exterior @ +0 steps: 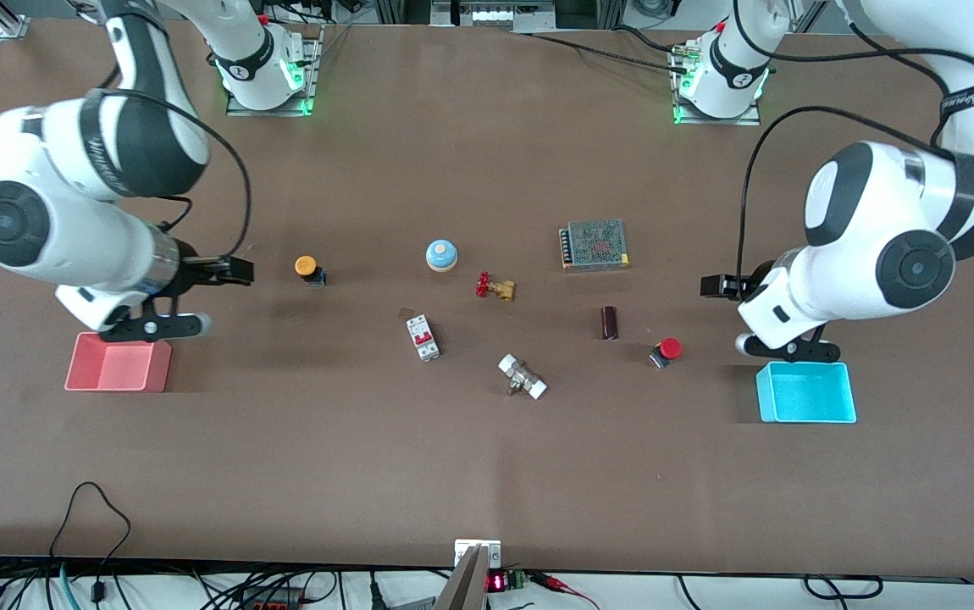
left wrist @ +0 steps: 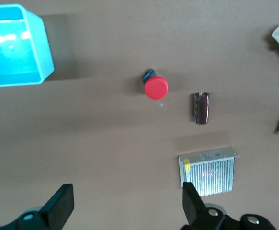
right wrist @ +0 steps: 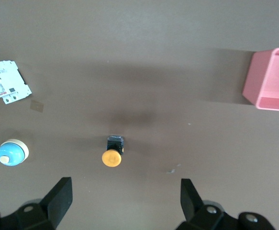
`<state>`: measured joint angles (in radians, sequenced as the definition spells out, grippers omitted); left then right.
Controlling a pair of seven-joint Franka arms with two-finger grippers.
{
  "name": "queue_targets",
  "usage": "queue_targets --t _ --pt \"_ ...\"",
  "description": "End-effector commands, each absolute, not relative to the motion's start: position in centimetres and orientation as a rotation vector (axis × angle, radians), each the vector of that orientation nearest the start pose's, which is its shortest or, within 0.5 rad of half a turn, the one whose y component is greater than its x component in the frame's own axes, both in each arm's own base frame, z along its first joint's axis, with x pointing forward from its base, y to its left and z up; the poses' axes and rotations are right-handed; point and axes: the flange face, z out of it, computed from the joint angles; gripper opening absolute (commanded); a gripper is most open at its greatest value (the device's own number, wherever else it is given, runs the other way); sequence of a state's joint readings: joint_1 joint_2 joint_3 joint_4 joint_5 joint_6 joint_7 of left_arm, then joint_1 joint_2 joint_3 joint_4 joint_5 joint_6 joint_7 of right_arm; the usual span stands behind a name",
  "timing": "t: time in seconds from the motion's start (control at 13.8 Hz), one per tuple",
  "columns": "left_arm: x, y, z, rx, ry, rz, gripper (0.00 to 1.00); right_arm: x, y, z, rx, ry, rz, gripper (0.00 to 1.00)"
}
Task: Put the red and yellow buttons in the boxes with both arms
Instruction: 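Reach the right gripper to the yellow button while the left gripper reaches the red button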
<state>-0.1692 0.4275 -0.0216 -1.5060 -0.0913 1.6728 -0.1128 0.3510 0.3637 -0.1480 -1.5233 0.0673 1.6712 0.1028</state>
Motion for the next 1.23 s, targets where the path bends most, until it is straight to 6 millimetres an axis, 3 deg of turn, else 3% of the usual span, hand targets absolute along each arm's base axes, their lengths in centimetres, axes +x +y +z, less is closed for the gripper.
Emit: queue_targets --t 0.0,0.22,0.36,0.51,0.8,1.16 --pt "66.1 -13.9 38.7 -3.190 0.062 0.406 1.00 61.1 15.2 40.0 -3.124 -0.130 0.329 1.00" --pt "67.2 -15.7 35.0 -3.221 -0.002 0.345 1.00 56.9 16.2 36.0 -3.112 -0.055 0.307 1.00" --pt "67.4 -15.9 32.5 -3.211 -0.039 0.369 1.00 55.1 16.5 33.7 -3.112 -0.027 0.299 1.00" --pt "67.6 -16.5 30.0 -3.208 -0.035 0.379 1.00 52.8 18.2 31.3 -3.109 -0.040 0.267 1.00" --pt "67.6 -16.5 25.8 -3.191 -0.050 0.438 1.00 50.4 17.6 25.8 -3.113 -0.050 0.191 1.00" --pt "67.1 -17.5 23.5 -3.174 -0.048 0.486 0.97 50.1 17.8 22.7 -3.123 -0.070 0.198 1.00"
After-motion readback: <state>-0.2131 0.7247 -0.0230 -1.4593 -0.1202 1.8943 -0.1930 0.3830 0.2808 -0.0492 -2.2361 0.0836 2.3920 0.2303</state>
